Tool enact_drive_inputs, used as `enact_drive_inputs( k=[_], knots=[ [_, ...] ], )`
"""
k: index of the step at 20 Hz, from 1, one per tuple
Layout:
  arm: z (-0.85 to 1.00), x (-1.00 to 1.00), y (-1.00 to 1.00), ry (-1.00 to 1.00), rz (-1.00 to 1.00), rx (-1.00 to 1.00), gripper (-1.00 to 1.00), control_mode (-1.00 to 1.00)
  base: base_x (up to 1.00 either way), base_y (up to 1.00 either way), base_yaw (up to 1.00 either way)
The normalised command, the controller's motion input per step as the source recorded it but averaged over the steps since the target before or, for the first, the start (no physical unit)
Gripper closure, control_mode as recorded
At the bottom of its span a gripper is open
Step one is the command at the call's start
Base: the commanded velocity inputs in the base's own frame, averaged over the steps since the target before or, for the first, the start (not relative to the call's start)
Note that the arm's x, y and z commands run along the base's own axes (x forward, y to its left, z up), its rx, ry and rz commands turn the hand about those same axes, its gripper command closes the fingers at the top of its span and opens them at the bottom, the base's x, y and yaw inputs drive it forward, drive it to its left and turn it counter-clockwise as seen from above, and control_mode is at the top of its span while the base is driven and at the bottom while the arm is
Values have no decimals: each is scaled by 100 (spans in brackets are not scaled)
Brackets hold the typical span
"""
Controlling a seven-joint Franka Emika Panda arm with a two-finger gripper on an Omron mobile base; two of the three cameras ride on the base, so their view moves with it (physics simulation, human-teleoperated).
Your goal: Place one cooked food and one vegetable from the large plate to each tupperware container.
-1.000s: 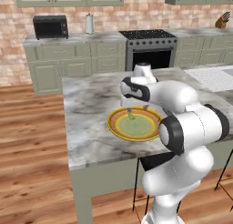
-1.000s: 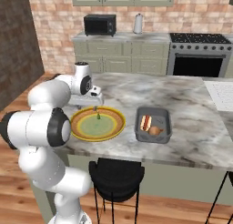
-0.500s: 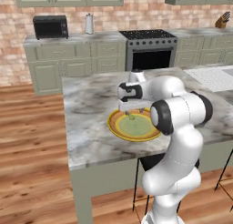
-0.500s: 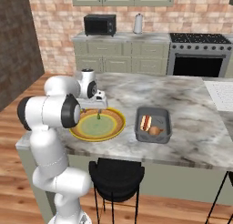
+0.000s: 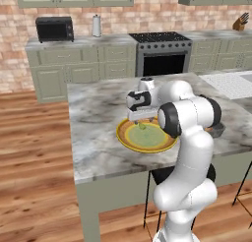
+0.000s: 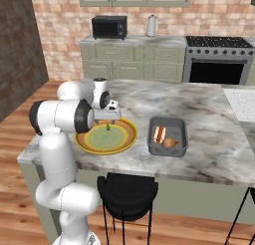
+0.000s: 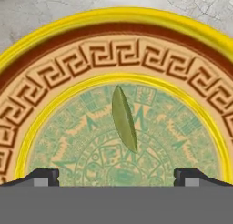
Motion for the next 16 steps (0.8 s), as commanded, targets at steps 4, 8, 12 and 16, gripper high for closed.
enact_drive_inputs(
  k=[4, 8, 12, 16],
  knots=[
    [-29, 18, 0, 2, 0, 0, -100, -100, 0, 0, 0],
    [-33, 17, 0, 1, 0, 0, -100, -100, 0, 0, 0],
    [-19, 21, 0, 1, 0, 0, -100, -100, 0, 0, 0],
    [-13, 29, 0, 2, 0, 0, -100, -100, 0, 0, 0]
  ],
)
